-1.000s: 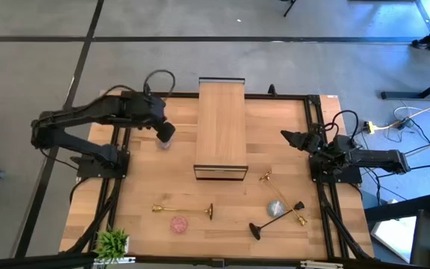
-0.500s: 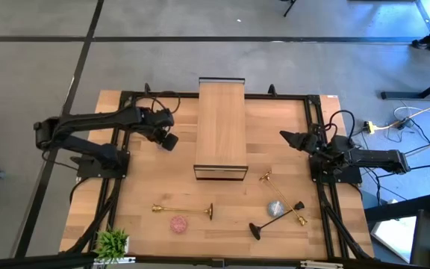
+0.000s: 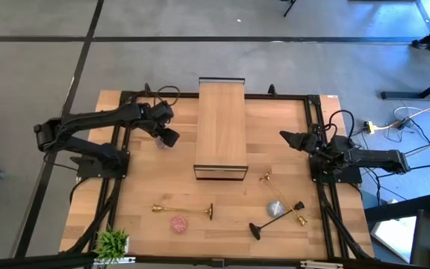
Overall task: Pick & Place candle stick holders
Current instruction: Put the violet scented candle on the shelf
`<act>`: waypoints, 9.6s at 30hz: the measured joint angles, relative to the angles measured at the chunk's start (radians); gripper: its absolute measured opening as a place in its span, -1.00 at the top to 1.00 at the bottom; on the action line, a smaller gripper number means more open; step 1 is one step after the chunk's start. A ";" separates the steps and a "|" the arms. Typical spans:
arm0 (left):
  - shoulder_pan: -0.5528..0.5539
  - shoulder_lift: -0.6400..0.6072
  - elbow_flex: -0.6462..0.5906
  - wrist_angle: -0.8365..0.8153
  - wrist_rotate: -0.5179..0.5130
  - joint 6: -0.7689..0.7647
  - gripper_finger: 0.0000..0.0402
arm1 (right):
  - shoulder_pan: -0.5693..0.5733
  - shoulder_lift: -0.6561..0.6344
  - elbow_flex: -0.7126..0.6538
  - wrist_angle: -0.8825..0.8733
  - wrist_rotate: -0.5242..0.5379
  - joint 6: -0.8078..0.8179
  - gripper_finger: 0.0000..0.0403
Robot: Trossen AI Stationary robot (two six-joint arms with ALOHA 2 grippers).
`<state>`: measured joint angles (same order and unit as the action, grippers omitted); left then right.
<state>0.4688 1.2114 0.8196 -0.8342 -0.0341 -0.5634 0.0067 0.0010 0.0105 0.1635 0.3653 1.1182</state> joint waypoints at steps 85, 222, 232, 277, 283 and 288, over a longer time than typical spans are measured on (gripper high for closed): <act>0.021 0.392 0.058 0.016 -0.033 0.072 -0.76 | 0.001 0.000 0.000 -0.035 -0.003 0.030 0.21; -0.143 1.027 1.508 -0.617 0.052 0.761 -0.47 | 0.000 0.000 0.000 -0.052 -0.002 -0.030 0.22; -0.155 1.027 1.508 -0.629 -0.006 0.769 -0.57 | 0.000 0.000 0.000 -0.052 -0.002 -0.030 0.22; -0.160 1.027 1.508 -0.638 -0.062 0.715 -0.68 | 0.000 0.000 0.000 -0.054 -0.003 -0.031 0.22; -0.161 1.027 1.508 -0.640 -0.059 0.715 -0.91 | 0.000 0.000 0.000 -0.056 -0.003 -0.031 0.22; -0.162 1.027 1.508 -0.642 -0.058 0.715 -0.98 | 0.000 0.000 0.000 -0.056 -0.003 -0.031 0.22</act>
<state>0.3073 2.2379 2.3272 -1.4766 -0.0917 0.1516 0.0069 0.0010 0.0105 0.1070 0.3618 1.0874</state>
